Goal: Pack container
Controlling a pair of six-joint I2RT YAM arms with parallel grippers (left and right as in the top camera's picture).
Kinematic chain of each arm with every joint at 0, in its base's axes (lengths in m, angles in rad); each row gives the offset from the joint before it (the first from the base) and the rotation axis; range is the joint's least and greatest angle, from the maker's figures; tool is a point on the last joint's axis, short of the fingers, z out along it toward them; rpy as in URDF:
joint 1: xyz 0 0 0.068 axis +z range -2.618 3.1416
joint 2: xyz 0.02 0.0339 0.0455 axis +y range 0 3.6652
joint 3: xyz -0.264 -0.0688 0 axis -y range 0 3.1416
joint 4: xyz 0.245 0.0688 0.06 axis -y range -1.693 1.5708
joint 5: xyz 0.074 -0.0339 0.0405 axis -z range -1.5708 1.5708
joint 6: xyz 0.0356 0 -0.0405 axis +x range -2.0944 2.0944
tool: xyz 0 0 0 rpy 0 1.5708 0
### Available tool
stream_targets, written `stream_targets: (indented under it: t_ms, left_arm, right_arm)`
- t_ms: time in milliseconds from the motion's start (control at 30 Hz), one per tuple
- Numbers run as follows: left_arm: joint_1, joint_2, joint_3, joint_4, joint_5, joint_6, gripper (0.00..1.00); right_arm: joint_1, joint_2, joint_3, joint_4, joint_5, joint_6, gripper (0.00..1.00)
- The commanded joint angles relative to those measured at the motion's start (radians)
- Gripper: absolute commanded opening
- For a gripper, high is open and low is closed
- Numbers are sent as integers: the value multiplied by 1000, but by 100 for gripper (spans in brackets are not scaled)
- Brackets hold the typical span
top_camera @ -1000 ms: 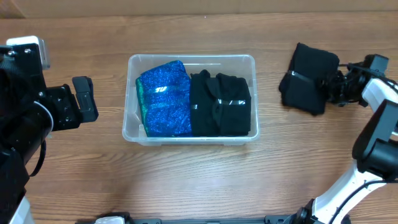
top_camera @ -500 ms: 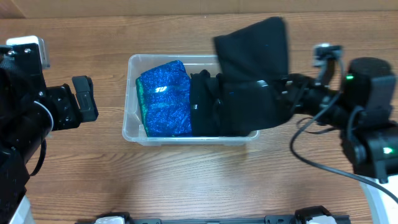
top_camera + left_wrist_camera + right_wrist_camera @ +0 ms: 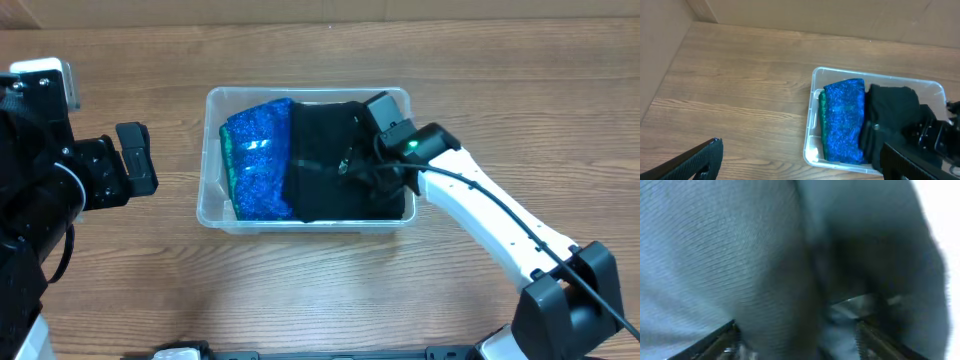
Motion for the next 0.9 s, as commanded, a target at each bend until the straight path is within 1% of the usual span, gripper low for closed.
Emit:
stream_targets:
  t_ms: [0, 67, 133, 200, 267, 333, 367, 433, 467, 500, 533, 567, 600, 633, 667, 733, 833, 867]
  left_arm:
    - [1, -1, -3, 2, -6, 16, 100]
    - [1, -1, -3, 2, -6, 16, 100]
    - [1, -1, -2, 2, -6, 16, 100]
    - [1, -1, -3, 2, -6, 16, 100]
    - [1, -1, -2, 2, -6, 16, 100]
    - [1, -1, -3, 2, -6, 16, 100]
    - [1, -1, -3, 2, -6, 16, 100]
    - [1, -1, -2, 2, -6, 16, 100]
    - [1, -1, -2, 2, -6, 16, 100]
    - [1, -1, -2, 2, -6, 16, 100]
    - [1, -1, -2, 2, -6, 16, 100]
    - [1, -1, -3, 2, -6, 16, 100]
    - [1, -1, -2, 2, -6, 16, 100]
    - [1, -1, -3, 2, -6, 16, 100]
    - [1, -1, -3, 2, -6, 16, 100]
    - [1, -1, -3, 2, -6, 16, 100]
    - [1, -1, -3, 2, -6, 16, 100]
    - [1, -1, -3, 2, -6, 16, 100]
  right_arm:
    - [-23, -119, 82, -53, 120, -207, 100]
    - [2, -240, 153, -95, 82, -284, 100]
    - [36, -382, 191, -148, 24, -294, 100]
    - [52, -467, 191, -163, -19, -294, 100]
    - [55, -531, 191, -179, -110, -299, 100]
    - [46, -571, 191, -223, -19, -358, 100]
    - [34, -596, 191, -225, 18, -397, 100]
    - [0, -675, 191, -227, 152, -415, 100]
    - [-13, -710, 191, -223, 195, -447, 100]
    - [-35, -763, 186, -190, 216, -563, 100]
    - [-55, -792, 175, -162, 195, -642, 100]
    - [-131, -866, 130, -108, 93, -803, 100]
    - [-189, -916, 86, -85, 21, -886, 100]
    - [-250, -974, 25, -69, -23, -940, 100]
    - [-297, -1022, -32, -57, -37, -953, 100]
    - [-401, -1150, -204, -25, -37, -952, 100]
    - [-449, -1341, -498, 76, -40, -945, 100]
    - [-449, -1379, -557, 97, -40, -944, 100]
